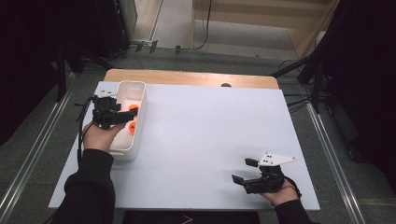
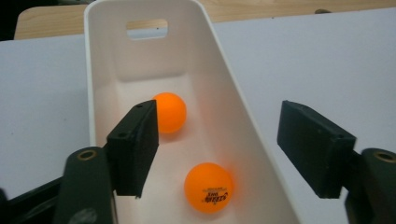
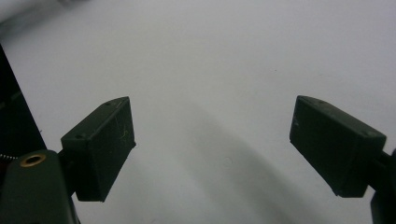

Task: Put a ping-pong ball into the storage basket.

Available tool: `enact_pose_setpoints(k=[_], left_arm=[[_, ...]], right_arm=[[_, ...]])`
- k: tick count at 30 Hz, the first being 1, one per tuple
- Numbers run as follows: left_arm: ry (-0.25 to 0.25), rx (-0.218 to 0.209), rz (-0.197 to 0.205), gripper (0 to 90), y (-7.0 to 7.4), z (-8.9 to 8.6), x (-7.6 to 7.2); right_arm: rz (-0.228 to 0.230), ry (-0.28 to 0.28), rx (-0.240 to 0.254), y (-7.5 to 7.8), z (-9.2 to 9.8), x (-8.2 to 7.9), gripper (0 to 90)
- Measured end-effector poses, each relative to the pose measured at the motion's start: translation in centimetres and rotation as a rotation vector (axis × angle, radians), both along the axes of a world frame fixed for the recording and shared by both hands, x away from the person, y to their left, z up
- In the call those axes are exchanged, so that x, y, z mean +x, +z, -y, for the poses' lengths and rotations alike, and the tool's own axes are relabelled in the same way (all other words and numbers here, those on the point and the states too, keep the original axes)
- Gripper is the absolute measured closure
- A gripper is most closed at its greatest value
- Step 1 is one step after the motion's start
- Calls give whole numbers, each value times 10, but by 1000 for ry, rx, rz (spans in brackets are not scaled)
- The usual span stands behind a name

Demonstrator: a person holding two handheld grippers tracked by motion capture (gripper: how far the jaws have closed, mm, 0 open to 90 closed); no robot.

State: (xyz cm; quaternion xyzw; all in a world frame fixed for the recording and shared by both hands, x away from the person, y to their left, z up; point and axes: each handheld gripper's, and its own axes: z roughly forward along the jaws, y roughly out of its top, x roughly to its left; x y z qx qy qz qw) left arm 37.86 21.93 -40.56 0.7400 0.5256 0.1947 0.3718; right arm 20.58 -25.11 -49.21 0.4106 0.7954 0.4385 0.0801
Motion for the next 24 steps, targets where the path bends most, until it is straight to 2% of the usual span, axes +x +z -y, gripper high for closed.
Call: enact_pose_setpoints(k=[2,6,10,24], left_arm=[[-10,-25,1,285,3,0,-1],[-32,-22,5,284,8,1,-3],[-53,-42,3,284,12,3,-5],[-128,-68,1,284,17,8,-12]], right_arm=[[-3,-1,1,0,0,0,125],[4,1,-1,0,0,0,125],[4,1,1,0,0,0,125],[5,0,2,1,0,-1,125]])
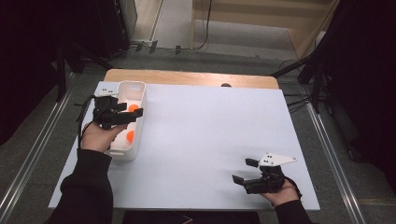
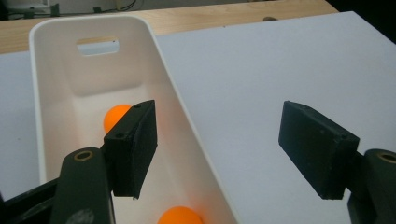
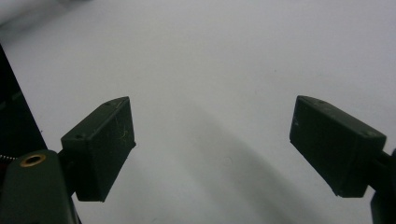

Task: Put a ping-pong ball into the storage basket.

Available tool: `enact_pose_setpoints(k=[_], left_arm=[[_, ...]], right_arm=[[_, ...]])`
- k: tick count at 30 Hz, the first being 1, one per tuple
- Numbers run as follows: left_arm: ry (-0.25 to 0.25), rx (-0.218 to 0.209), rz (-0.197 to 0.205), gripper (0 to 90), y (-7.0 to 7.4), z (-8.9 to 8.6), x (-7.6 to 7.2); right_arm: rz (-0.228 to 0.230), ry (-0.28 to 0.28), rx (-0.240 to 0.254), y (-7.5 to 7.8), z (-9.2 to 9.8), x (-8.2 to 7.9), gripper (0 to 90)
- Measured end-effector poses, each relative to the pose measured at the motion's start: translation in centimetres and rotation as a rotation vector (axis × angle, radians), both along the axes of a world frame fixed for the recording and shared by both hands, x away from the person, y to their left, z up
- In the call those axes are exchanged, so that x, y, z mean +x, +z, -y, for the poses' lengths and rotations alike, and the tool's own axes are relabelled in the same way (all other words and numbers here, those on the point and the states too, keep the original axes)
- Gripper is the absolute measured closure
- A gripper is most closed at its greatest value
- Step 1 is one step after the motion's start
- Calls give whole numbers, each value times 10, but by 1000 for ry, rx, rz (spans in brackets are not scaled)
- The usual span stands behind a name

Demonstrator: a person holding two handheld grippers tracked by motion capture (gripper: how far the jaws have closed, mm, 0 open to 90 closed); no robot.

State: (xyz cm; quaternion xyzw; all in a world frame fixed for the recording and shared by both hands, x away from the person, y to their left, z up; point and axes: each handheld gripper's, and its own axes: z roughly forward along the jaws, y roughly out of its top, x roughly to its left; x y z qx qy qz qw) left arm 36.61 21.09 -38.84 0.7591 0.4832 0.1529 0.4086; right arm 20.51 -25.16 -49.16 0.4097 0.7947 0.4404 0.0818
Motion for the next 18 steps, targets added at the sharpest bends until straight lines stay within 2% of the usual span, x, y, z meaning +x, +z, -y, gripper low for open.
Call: enact_pose_setpoints(k=[6,10,13,18], left_arm=[[-36,-25,5,284,3,2,-4],[-81,-9,-6,284,4,7,-8],[-100,1,3,284,5,11,-11],[-137,-7,6,284,6,14,-17]], right_arm=[[2,-4,0,0,1,0,125],[2,-4,1,0,1,0,125],[3,-5,1,0,1,0,125],[-2,-7,6,0,1,-1,125]])
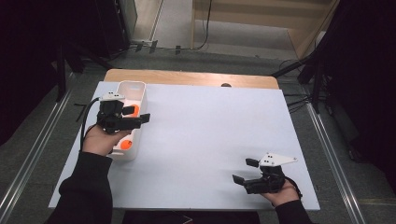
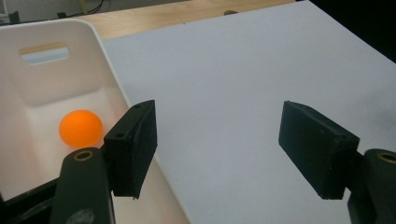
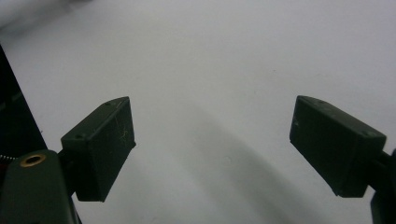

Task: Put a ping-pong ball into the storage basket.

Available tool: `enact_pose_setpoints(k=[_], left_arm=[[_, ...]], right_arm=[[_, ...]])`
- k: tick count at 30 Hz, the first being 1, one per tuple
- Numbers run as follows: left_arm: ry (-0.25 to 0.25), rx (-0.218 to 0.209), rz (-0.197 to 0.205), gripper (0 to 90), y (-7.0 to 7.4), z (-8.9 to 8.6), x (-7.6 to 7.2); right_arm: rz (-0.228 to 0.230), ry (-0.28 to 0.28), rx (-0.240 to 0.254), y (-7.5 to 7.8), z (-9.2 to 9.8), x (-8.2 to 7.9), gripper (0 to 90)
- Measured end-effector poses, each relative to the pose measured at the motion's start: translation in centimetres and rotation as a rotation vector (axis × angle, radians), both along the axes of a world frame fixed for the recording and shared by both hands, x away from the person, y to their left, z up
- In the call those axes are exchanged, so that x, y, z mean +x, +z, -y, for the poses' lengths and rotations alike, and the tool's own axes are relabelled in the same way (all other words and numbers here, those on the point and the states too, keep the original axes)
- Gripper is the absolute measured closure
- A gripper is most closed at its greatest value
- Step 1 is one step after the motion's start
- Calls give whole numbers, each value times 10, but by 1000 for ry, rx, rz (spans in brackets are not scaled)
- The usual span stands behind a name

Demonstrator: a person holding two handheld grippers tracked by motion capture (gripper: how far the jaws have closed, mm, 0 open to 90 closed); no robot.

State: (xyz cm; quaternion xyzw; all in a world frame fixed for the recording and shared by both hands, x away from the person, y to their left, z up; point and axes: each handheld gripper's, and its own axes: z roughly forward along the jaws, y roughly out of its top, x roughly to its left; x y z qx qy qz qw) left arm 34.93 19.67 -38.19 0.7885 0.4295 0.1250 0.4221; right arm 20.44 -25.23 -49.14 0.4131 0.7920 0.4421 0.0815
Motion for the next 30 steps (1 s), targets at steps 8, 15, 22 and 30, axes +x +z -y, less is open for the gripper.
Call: enact_pose_setpoints(k=[8,15,22,30], left_arm=[[-45,7,-2,284,-3,5,-8],[-96,-16,-11,284,-5,7,-15],[-128,-14,0,283,-10,11,-22],[-163,-22,10,280,-14,13,-28]], right_arm=[[4,0,-2,0,0,0,125],[-2,-2,-2,0,0,0,125],[2,1,-1,0,0,0,125],[-3,-3,-1,0,0,0,125]])
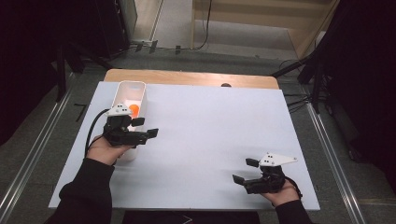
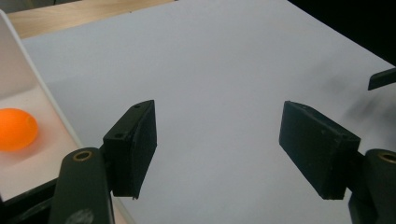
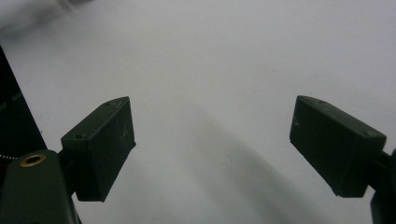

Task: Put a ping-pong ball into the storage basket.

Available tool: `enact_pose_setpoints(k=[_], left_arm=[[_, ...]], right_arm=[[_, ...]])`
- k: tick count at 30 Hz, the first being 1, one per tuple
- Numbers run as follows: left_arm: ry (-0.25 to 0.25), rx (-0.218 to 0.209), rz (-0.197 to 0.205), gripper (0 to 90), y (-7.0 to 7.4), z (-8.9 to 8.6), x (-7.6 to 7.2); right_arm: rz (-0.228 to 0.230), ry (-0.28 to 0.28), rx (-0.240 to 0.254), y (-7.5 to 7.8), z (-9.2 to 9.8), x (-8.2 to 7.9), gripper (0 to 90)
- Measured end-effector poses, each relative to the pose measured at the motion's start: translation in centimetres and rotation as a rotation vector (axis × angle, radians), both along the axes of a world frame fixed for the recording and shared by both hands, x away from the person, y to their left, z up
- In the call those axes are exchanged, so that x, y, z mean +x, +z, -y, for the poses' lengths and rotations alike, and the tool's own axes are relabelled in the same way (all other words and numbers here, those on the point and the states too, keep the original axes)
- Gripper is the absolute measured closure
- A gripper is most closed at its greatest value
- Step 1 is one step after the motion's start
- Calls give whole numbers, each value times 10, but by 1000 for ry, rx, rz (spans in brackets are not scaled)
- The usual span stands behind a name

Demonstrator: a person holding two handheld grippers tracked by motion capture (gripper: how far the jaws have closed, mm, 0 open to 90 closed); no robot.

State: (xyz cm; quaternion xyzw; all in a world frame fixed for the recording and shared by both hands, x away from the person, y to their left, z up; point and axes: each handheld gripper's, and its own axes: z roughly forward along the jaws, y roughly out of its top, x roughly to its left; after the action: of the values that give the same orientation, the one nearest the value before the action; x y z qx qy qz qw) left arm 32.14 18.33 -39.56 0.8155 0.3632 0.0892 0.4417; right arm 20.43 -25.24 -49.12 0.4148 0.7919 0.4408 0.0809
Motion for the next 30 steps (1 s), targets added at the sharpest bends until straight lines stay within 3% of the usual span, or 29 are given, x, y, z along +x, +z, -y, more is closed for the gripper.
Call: enact_pose_setpoints(k=[5,30], left_arm=[[-40,10,4,243,-4,3,-4],[-110,57,34,242,-26,7,-30]], right_arm=[[1,1,-2,0,0,0,125],[1,3,2,0,0,0,125]])
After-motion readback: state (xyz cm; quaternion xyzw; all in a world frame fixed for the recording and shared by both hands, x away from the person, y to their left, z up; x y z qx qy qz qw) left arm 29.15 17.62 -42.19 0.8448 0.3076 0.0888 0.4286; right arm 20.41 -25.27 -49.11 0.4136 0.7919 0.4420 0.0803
